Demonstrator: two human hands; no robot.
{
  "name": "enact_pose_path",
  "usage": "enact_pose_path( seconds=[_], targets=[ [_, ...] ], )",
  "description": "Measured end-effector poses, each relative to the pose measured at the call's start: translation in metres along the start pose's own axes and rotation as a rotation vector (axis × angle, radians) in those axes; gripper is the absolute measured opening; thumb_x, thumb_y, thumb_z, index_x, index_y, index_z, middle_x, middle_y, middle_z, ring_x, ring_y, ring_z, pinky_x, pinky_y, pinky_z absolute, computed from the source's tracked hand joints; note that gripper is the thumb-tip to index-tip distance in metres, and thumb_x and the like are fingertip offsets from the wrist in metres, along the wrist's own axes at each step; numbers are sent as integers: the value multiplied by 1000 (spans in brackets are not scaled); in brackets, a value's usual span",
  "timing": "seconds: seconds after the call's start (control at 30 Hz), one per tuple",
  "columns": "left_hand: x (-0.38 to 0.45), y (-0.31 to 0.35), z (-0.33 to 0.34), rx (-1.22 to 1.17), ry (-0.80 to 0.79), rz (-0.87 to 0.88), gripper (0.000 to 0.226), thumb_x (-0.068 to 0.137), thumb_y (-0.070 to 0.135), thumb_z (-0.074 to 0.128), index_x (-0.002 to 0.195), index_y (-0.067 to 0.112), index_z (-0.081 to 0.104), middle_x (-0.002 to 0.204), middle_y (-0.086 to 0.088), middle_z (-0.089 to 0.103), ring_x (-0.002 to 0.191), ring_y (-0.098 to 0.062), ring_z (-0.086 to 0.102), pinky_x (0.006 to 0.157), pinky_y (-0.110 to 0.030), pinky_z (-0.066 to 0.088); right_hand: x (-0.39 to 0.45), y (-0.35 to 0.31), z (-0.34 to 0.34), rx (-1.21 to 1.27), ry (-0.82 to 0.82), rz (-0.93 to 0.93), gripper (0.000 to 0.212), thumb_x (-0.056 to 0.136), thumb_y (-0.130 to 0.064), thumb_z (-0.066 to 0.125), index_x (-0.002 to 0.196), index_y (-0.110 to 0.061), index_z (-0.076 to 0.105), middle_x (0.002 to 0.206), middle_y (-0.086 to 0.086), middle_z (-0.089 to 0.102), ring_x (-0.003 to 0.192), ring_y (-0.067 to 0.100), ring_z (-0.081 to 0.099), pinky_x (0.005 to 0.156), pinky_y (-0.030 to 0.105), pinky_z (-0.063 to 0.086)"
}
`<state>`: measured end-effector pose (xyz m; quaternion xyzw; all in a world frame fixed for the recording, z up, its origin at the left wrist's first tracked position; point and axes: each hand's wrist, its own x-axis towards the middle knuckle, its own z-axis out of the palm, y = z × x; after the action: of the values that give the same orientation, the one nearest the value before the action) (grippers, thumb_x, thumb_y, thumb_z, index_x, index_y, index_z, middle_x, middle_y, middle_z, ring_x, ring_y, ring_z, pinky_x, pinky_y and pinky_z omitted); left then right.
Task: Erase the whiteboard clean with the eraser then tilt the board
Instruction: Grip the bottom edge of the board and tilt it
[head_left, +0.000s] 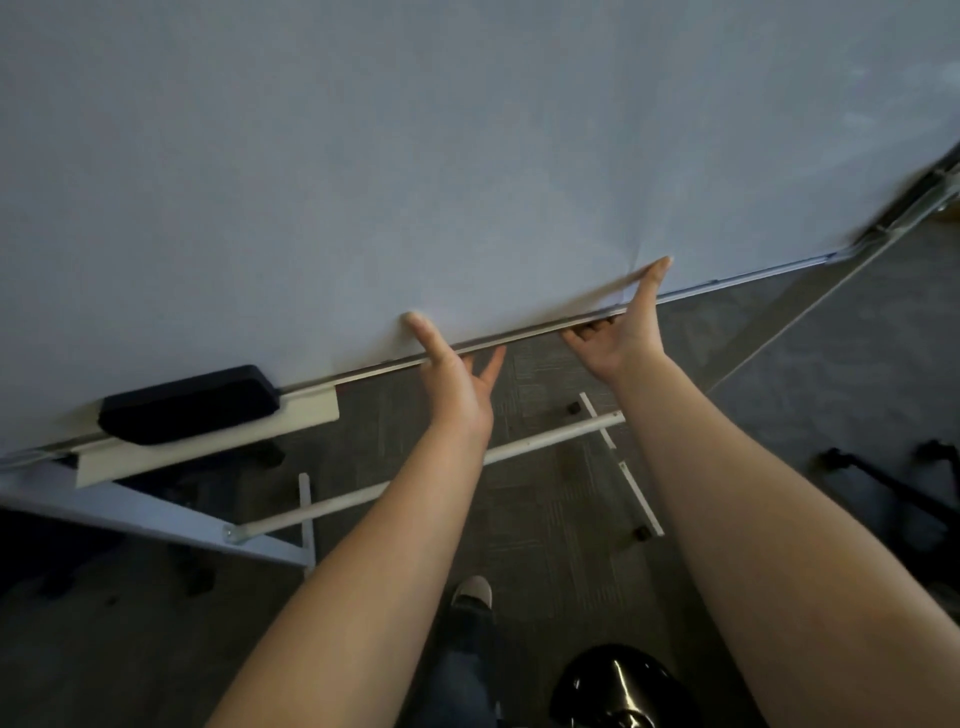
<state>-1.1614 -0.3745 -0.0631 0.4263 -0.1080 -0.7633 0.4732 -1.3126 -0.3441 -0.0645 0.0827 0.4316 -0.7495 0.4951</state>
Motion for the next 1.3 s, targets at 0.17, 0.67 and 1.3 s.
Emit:
enact_pose_path(
  seconds=[0.17, 0.67, 1.3],
  targets=[
    [29, -12, 40, 54, -90, -46, 47, 93, 63, 35, 125, 28, 39, 156, -6, 31, 144, -34, 26, 87, -40, 54, 27, -33, 1, 25, 30, -55, 96, 74, -82, 46, 145, -18, 35, 140, 16, 47, 124, 35, 50, 102, 51, 43],
    [120, -52, 154, 195, -207, -157, 59, 93, 66, 32, 139, 29, 39, 151, -2, 40, 142, -29, 32, 79, -39, 57, 116, -117, -12, 131, 71, -186, 97, 75, -82, 42, 147, -19, 30, 145, 13, 42, 129, 32, 45, 106, 50, 37],
    [203, -168, 341, 372, -354, -246, 73, 89, 72, 29, 146, 28, 38, 142, -5, 53, 126, -27, 54, 64, -35, 61, 234, -276, -63, 304, 175, -329, 86, 79, -76, 43, 145, -23, 33, 145, 8, 45, 131, 30, 44, 107, 50, 39]
  ],
)
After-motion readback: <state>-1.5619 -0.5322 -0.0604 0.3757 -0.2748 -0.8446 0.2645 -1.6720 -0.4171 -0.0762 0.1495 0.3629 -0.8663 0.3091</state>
